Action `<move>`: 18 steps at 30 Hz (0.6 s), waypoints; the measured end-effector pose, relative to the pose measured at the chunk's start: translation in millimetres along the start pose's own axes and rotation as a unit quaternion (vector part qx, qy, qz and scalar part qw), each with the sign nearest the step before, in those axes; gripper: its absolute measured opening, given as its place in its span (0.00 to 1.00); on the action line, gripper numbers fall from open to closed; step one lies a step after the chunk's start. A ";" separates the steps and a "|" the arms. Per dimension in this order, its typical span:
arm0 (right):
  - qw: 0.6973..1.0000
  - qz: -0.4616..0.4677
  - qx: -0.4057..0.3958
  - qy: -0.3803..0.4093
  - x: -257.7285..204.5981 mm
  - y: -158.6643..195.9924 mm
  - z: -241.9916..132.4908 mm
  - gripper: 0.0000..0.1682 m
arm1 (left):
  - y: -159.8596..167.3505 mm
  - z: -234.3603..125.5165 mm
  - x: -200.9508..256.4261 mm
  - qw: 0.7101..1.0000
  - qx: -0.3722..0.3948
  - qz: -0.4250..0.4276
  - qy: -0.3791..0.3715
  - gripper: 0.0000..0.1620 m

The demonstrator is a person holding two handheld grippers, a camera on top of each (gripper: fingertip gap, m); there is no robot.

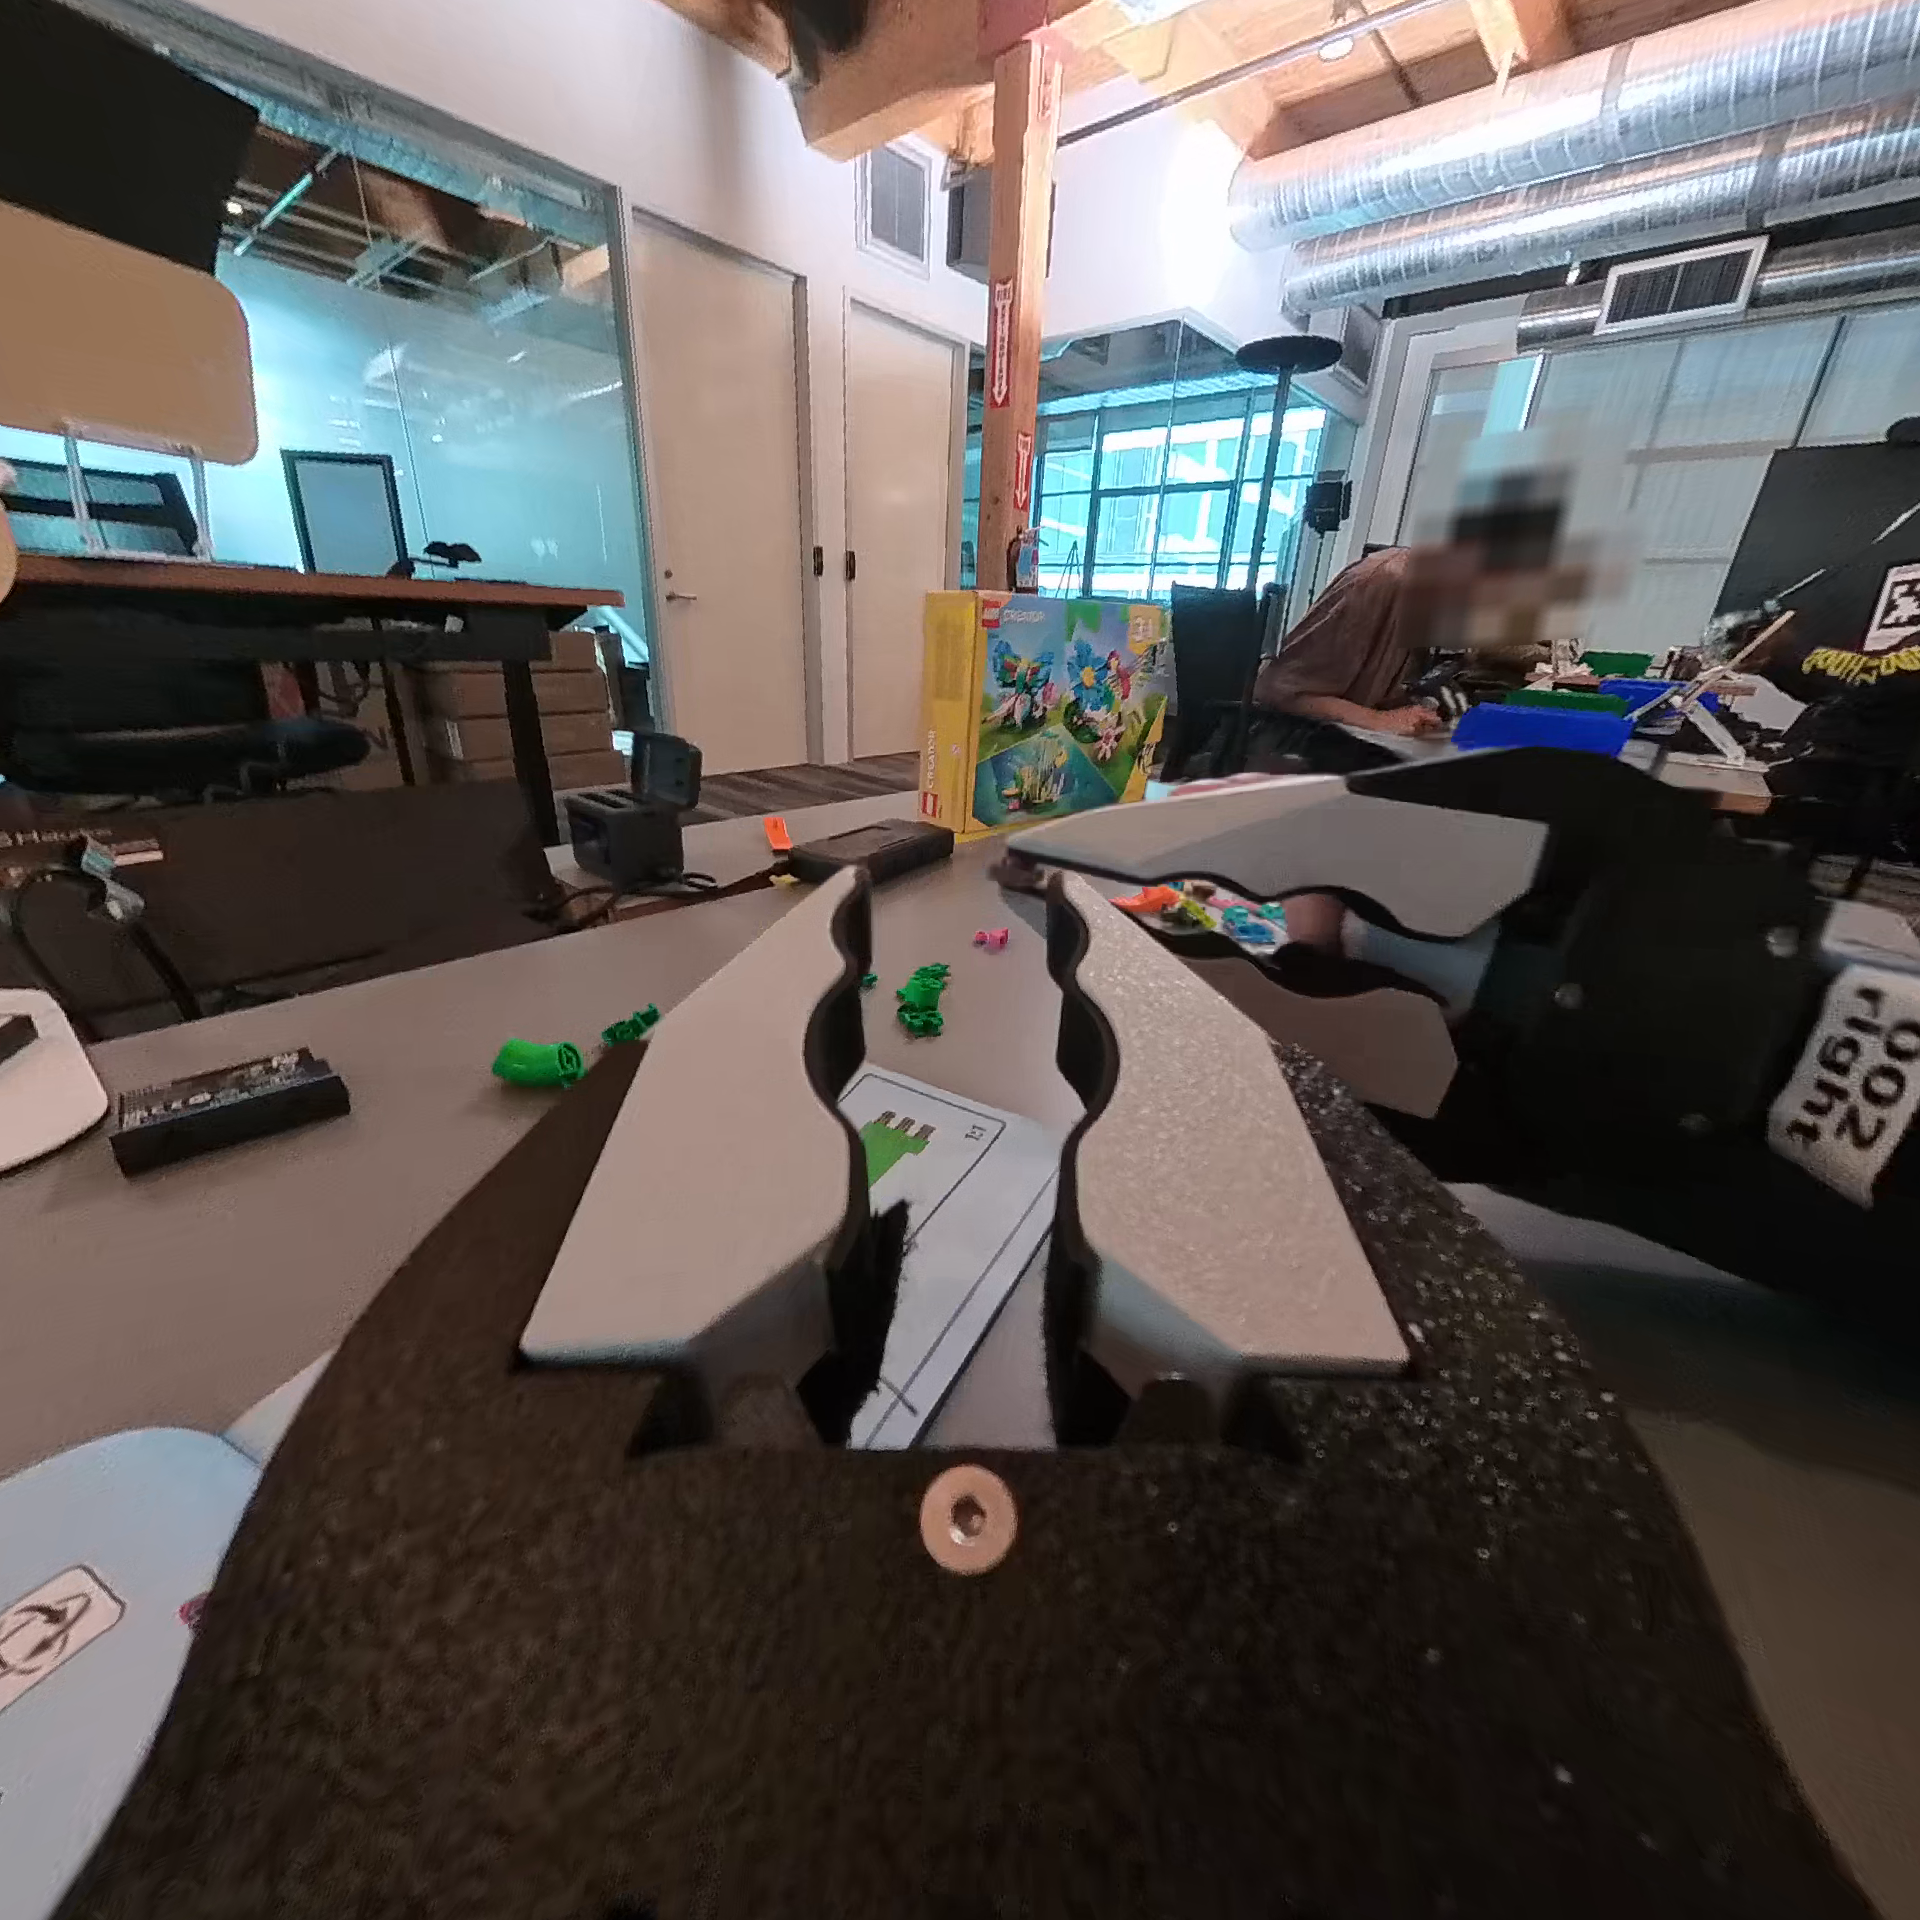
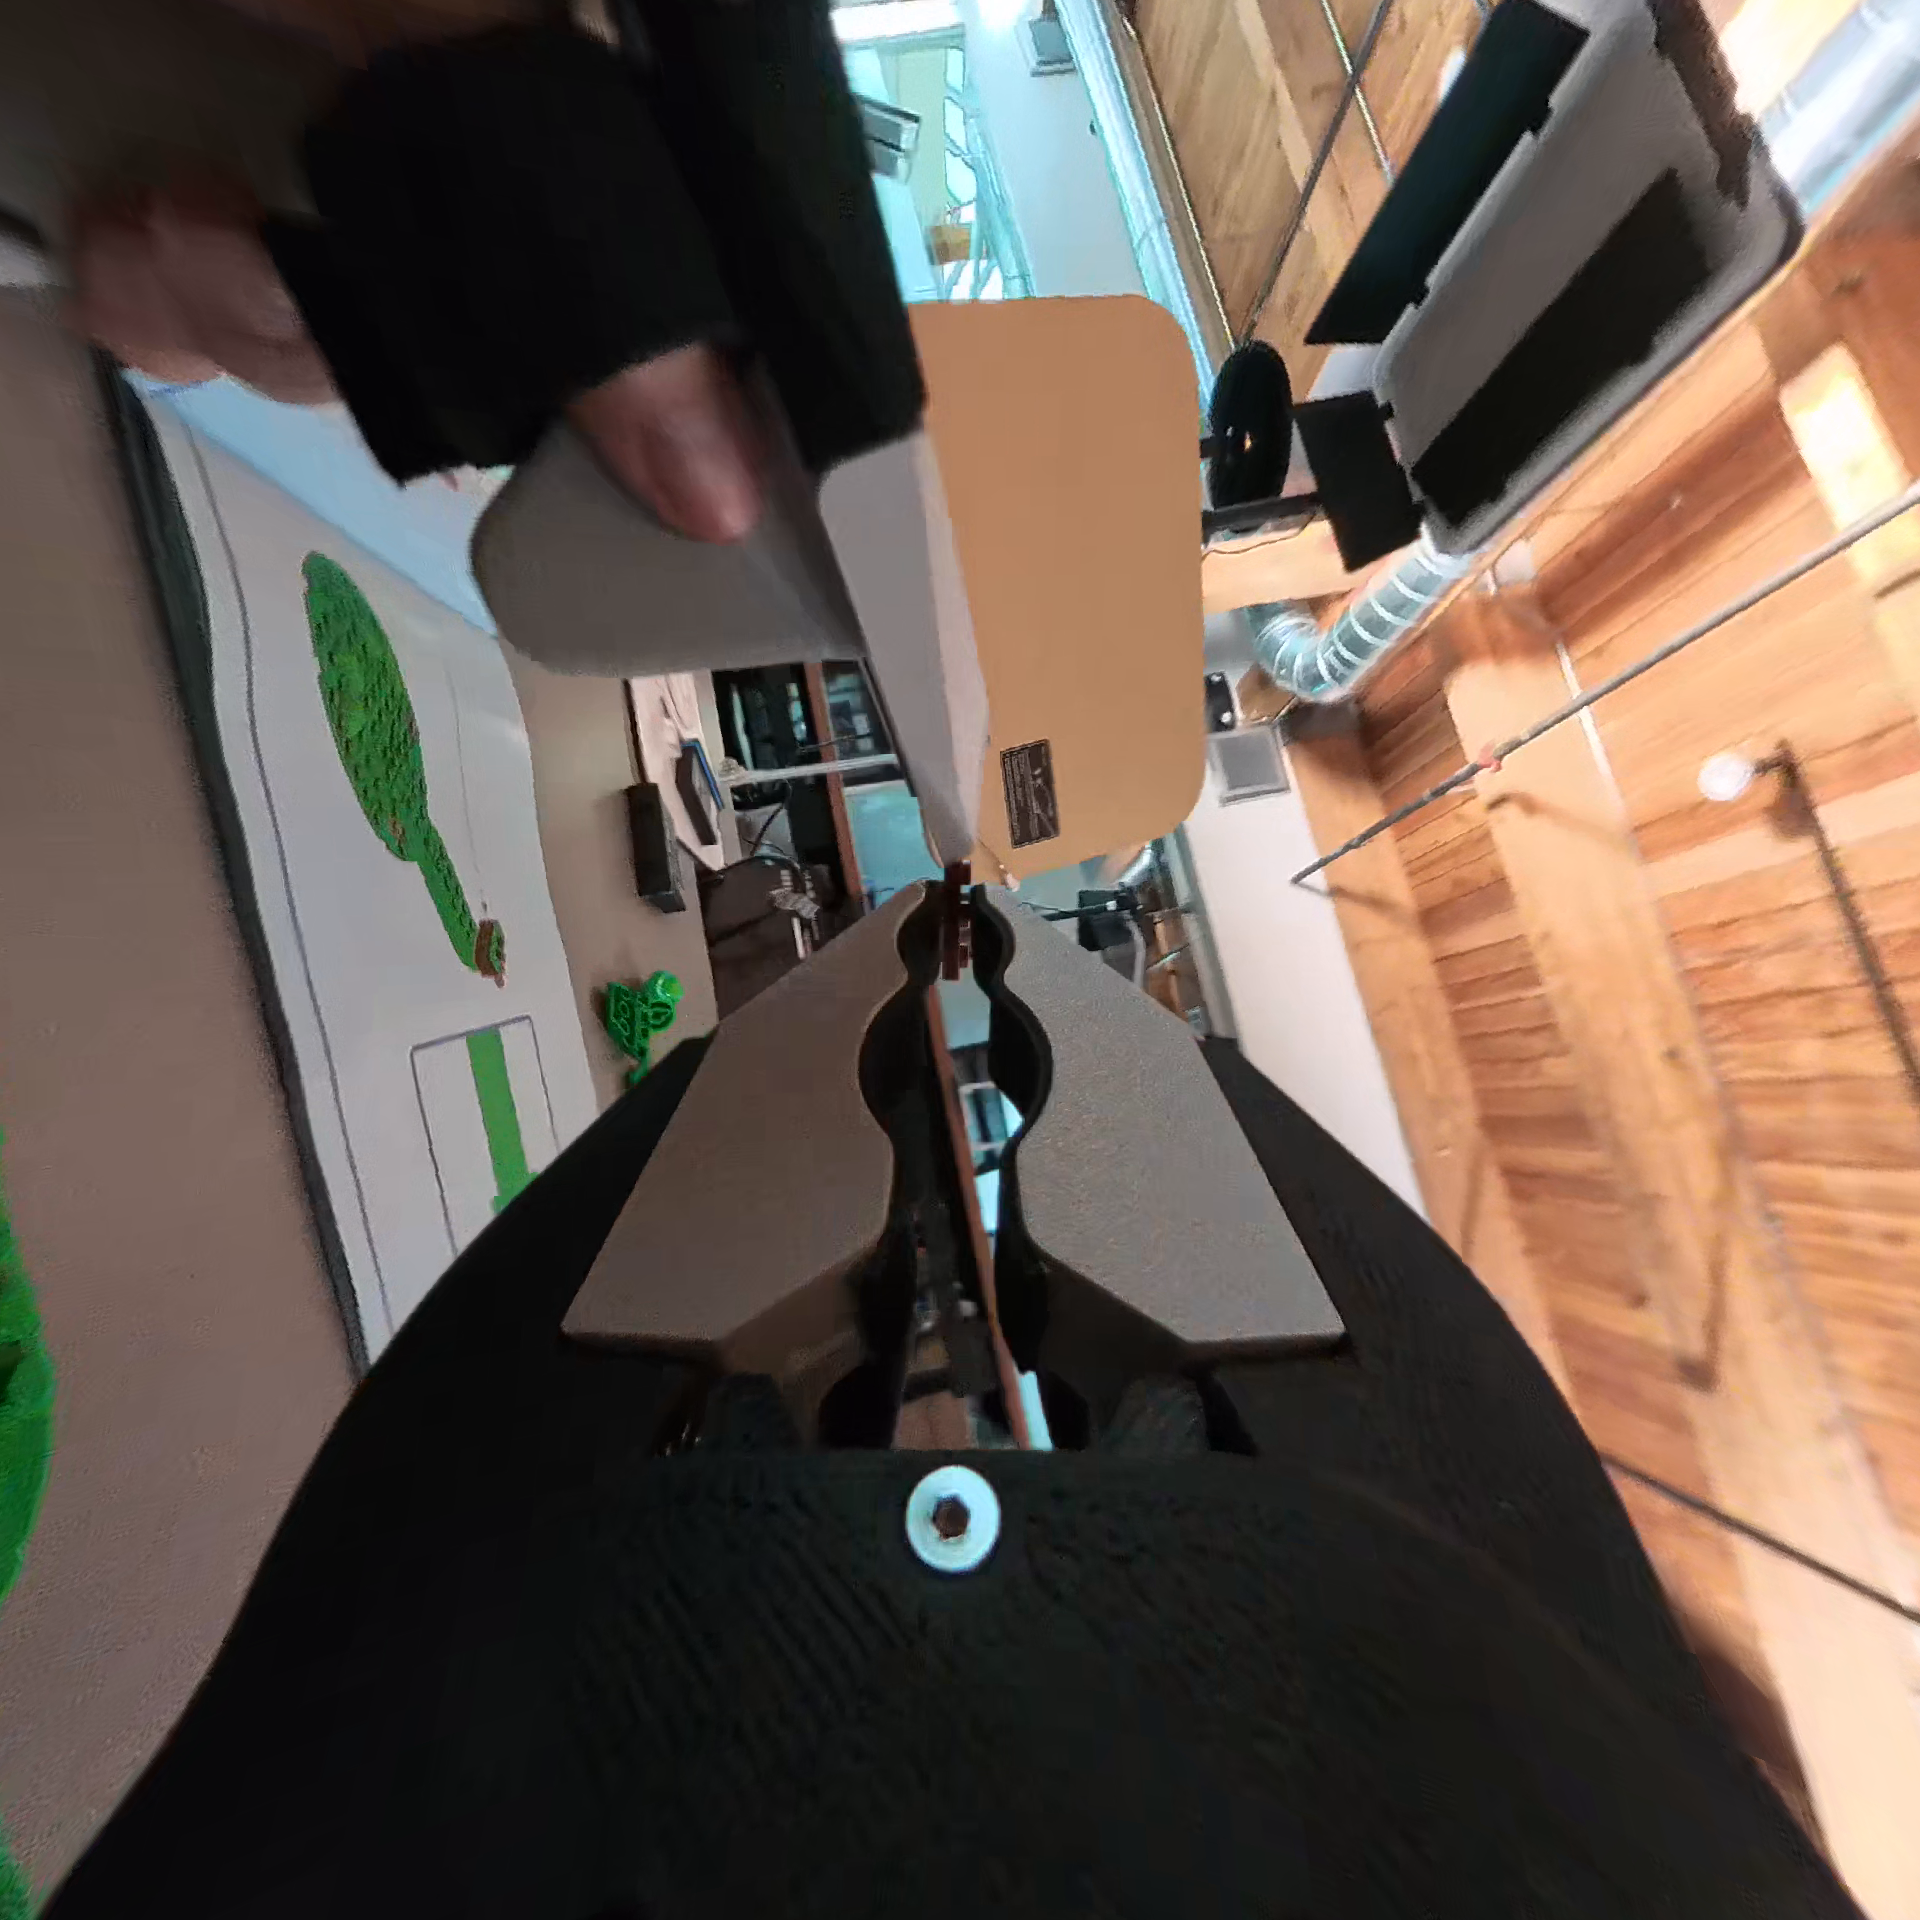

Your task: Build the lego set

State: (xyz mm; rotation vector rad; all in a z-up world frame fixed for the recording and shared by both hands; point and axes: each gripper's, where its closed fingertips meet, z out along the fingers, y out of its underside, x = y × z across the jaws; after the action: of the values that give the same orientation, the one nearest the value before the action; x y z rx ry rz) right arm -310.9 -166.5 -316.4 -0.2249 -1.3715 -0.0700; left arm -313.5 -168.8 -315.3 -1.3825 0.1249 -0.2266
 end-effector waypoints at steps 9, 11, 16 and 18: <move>0.999 -0.039 0.013 -0.017 -9.5 -2.0 -2.6 0.02 | 9.8 2.8 7.2 0.999 -0.027 0.016 0.027 0.08; 0.999 -0.023 0.025 -0.031 -11.3 -1.0 -6.1 0.02 | 12.2 3.9 11.8 0.998 -0.034 0.039 0.038 0.06; 0.997 0.004 0.042 -0.063 -12.6 0.0 -15.0 0.01 | 15.5 5.2 23.6 0.995 -0.039 0.057 0.072 0.04; 0.996 0.012 0.042 -0.075 -14.4 1.1 -16.5 0.02 | 17.3 5.9 23.6 0.995 -0.047 0.049 0.078 0.03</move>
State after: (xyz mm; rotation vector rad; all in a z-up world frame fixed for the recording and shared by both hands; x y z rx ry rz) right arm -297.7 -170.0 -333.6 -0.1792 -1.5170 0.0253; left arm -287.8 -165.7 -330.2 -1.4473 0.3361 -0.2492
